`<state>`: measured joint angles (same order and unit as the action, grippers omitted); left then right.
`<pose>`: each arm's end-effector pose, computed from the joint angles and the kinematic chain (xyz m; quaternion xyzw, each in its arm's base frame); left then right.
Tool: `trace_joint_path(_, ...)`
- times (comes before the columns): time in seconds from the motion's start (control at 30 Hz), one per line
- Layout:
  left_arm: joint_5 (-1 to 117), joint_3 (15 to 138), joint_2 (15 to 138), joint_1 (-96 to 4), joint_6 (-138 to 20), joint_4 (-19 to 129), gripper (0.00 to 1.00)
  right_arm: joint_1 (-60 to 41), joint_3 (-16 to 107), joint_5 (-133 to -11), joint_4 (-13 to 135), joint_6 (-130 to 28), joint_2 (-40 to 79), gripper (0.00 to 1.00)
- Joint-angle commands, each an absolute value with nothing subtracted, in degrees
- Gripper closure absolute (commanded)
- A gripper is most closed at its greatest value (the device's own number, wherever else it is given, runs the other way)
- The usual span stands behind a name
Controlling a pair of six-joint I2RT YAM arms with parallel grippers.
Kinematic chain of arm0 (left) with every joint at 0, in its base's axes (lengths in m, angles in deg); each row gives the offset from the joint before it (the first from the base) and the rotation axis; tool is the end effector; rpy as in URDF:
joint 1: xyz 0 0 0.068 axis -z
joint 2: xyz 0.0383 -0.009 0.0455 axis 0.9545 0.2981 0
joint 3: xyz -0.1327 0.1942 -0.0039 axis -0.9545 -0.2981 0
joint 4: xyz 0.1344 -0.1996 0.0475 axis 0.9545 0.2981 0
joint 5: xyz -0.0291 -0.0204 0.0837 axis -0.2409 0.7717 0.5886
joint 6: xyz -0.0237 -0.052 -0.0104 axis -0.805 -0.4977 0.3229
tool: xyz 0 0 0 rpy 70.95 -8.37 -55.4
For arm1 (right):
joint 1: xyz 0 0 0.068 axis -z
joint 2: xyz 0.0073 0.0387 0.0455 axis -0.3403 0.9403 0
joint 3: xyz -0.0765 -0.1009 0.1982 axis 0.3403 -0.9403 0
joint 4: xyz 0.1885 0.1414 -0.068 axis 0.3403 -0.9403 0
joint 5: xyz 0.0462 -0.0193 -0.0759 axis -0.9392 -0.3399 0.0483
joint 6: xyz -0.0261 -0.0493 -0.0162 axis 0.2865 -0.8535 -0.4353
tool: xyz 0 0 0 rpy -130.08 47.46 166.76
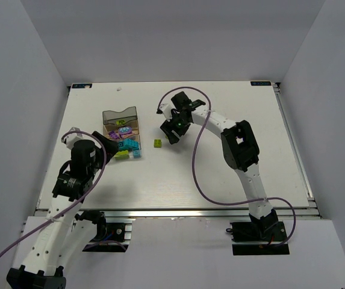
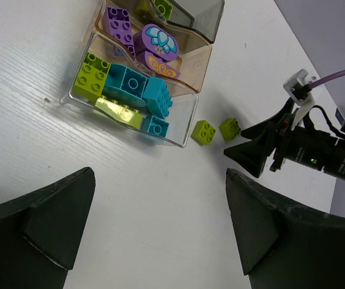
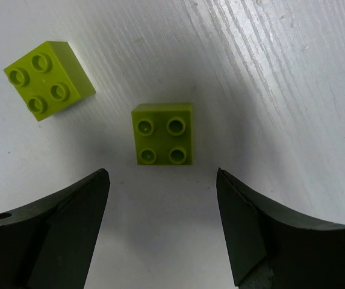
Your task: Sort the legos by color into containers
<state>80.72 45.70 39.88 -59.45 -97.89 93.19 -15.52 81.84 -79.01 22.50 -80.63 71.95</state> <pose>0.1629 -0.0276 0.2624 -0.3358 0.8088 -0.1556 0.4569 0.3734 0.2786 0.1483 -0.4940 0.8223 0.1524 0.2380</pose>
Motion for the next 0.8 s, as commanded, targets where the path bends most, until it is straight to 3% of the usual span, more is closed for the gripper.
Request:
trace_joint_path(0.0, 81.0, 44.8, 38.4, -59.8, -99.0, 94.3, 0.02, -16.0, 84.6, -78.4, 24.5, -79.8, 72.7, 0.24)
trace_joint_path(0.43, 81.7, 44.6, 37.9, -59.7, -100.0, 95.4, 0.02, -17.3, 85.1, -75.3, 27.7, -79.8, 74.7, 0.34)
trace_joint_path(0.77, 82.6, 43.8, 36.6, -59.7, -100.3, 95.7, 0.02, -17.5, 80.8, -74.7, 31.4, -79.9, 71.5, 0.67)
